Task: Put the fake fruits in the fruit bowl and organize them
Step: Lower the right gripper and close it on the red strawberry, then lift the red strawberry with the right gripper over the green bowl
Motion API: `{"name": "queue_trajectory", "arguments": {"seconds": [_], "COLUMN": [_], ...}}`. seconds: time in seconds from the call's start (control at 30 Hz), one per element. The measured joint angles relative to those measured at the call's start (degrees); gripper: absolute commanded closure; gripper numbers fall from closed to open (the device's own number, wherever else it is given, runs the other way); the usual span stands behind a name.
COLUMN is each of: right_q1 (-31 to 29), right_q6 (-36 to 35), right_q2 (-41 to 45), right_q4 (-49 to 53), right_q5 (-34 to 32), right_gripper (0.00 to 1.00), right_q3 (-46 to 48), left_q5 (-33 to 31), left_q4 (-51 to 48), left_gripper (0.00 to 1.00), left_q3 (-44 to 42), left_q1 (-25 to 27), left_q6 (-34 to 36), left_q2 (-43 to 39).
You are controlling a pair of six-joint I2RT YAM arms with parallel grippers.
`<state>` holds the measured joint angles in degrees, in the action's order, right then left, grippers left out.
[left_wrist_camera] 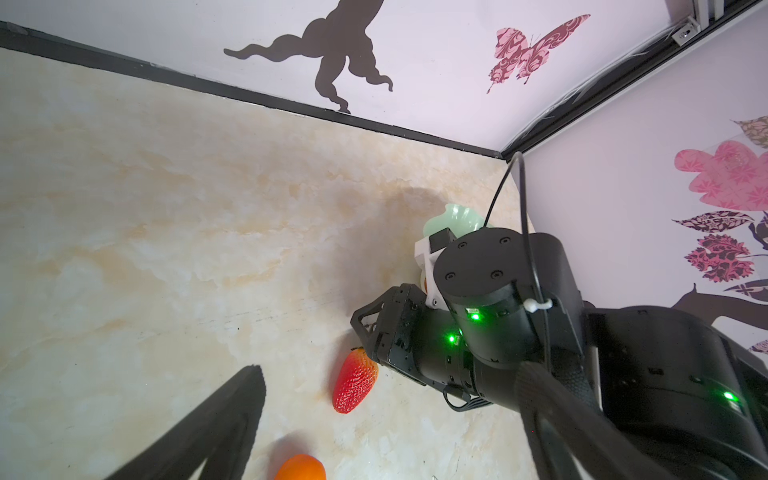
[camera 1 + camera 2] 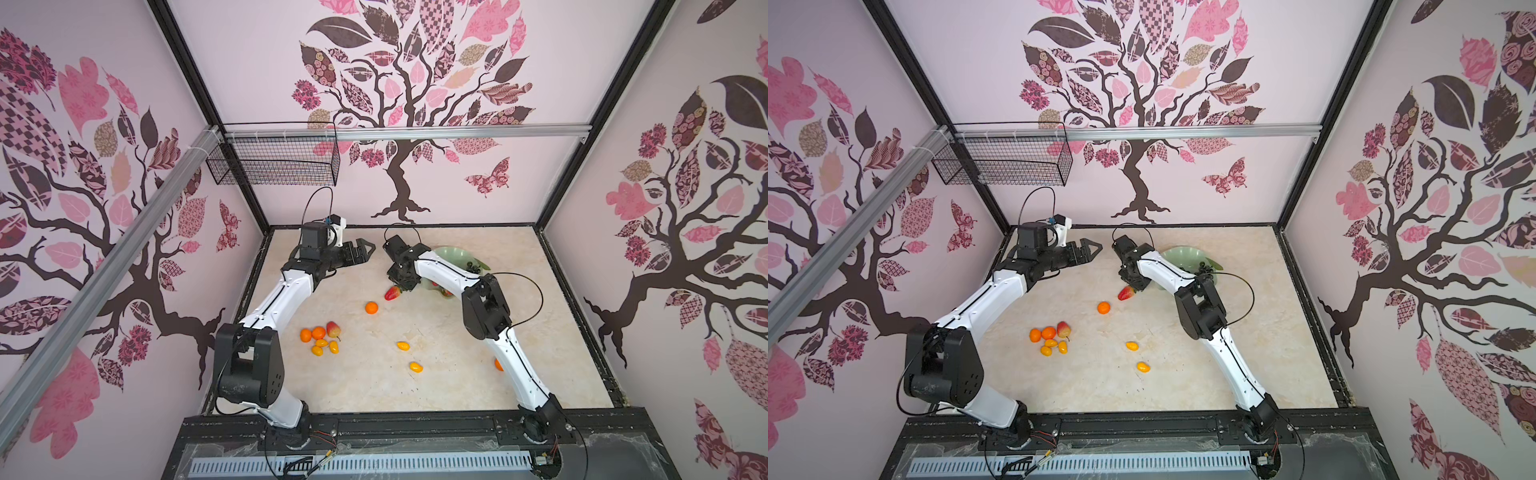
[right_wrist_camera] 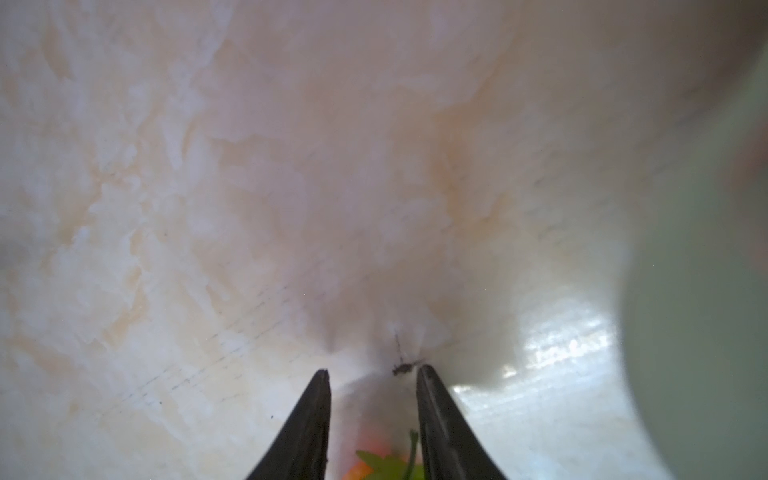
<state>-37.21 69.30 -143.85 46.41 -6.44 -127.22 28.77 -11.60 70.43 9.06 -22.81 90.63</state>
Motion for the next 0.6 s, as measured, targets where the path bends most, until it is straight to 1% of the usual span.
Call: {"name": "queue_trajectory", "arguments": {"seconds": [0.1,0.27,0.43,0.6], "right_q1": [0.1,0.2,0.3,0.5], "right_q6": [0.4,1.5,2.7,4.0], "right_q2": [0.1,2.2,4.7,5.0], "right_q4": [-0.7,-4.2,-8.6,-10.6], "right_q5": [0.1,1.2,3.2,5.2], "right_gripper": [0.60,0.60,0.67,0.74], "right_q3": [0.6,4.6,9.9,11.1], "left_q5": [0.0,0.0,0.3,0.9], "left_q4": [0.0,0.0,0.0,0.1], "left_gripper": [0.02,0.02,0.02,0.02], "left_q3": [0.0,0.0,0.0,0.0], "left_q1": [0.0,0.0,0.0,0.0], "left_q6": [-0.1,-0.3,-0.9,-1.2], "left_q2": [0.0,0.1,0.3,0.9]}}
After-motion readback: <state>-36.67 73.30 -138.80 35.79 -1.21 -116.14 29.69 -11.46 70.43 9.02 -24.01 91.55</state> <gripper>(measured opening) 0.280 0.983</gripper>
